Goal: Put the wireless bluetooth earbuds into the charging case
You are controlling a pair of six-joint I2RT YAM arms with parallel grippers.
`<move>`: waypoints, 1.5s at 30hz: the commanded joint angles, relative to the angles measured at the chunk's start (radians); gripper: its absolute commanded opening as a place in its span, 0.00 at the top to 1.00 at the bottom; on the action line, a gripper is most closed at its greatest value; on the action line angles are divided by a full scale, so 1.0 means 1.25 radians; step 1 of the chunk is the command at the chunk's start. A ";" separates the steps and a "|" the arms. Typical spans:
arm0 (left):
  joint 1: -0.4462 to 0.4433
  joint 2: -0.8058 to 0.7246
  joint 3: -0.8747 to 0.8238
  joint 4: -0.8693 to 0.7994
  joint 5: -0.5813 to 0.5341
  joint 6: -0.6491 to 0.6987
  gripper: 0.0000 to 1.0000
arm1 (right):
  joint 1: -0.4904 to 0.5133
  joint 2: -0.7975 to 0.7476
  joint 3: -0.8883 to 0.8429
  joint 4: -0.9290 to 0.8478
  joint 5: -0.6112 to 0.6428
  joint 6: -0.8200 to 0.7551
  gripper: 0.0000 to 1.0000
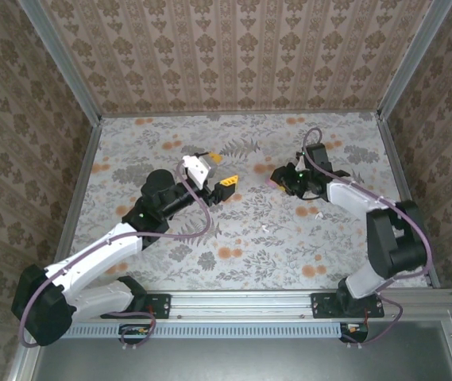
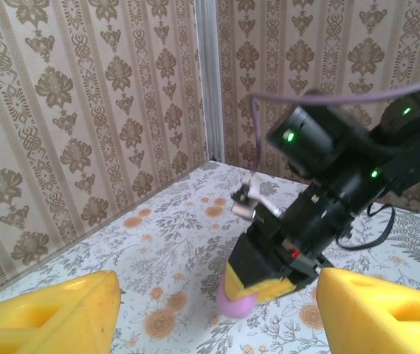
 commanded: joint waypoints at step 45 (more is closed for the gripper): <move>0.022 -0.074 -0.028 -0.042 -0.034 0.015 0.28 | -0.016 0.213 0.073 0.054 0.095 -0.041 0.57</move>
